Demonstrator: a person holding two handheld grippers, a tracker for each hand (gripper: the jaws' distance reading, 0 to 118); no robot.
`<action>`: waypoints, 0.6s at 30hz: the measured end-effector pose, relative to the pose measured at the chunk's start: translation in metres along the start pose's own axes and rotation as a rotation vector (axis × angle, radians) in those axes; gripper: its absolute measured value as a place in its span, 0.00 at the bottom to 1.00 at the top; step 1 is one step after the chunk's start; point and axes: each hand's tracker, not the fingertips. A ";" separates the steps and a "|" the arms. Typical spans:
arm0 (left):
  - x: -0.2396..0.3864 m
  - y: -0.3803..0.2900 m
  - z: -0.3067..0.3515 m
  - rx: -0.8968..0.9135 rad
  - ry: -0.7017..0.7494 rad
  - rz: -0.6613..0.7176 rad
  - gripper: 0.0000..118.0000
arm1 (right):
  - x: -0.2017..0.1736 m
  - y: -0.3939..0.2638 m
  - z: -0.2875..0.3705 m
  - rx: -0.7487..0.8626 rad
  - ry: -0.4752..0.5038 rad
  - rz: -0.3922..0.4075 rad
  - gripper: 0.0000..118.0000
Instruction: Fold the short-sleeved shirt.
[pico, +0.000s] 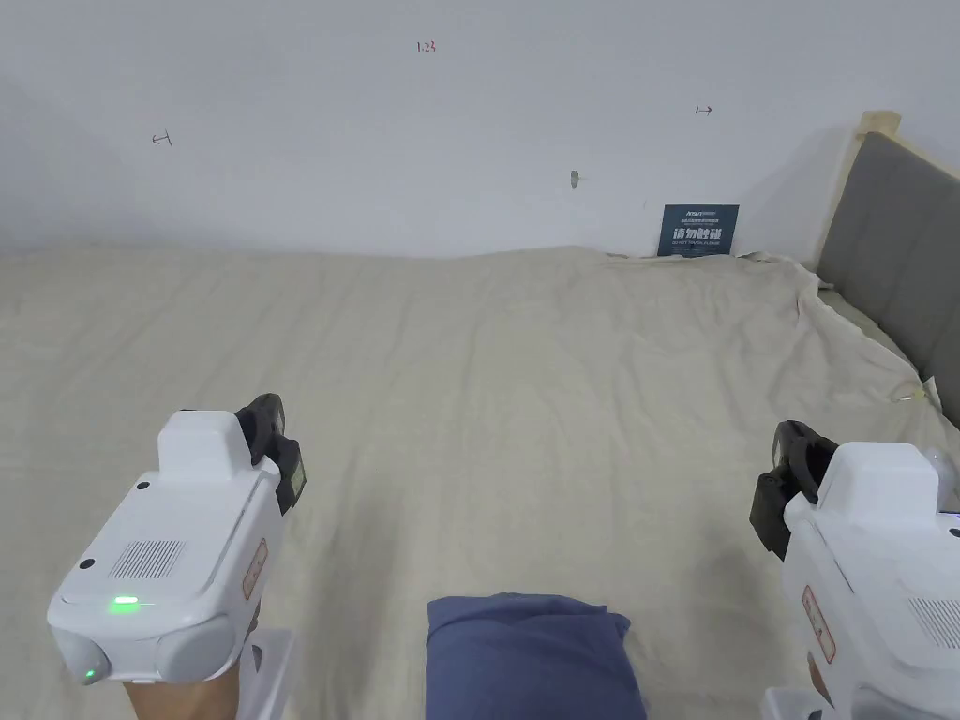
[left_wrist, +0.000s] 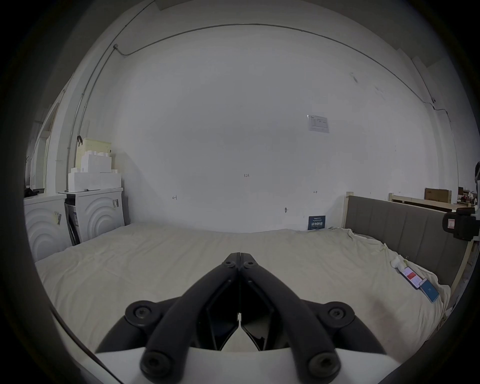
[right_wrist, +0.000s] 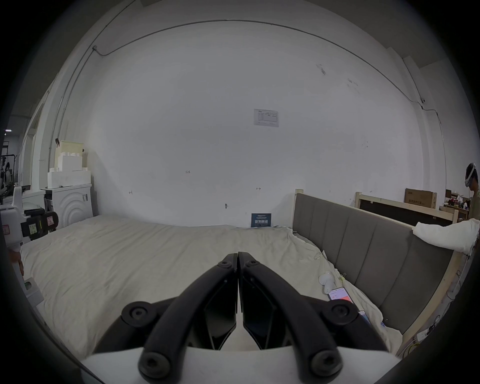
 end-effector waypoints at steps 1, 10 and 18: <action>0.000 -0.002 0.001 0.000 0.003 0.001 0.00 | 0.000 -0.002 -0.002 -0.004 0.006 -0.002 0.00; -0.006 -0.019 0.009 -0.036 -0.017 0.011 0.00 | -0.024 -0.056 -0.035 -0.082 0.105 -0.055 0.00; -0.015 -0.035 0.010 -0.080 -0.014 0.007 0.00 | -0.072 -0.130 -0.064 -0.251 0.220 0.005 0.00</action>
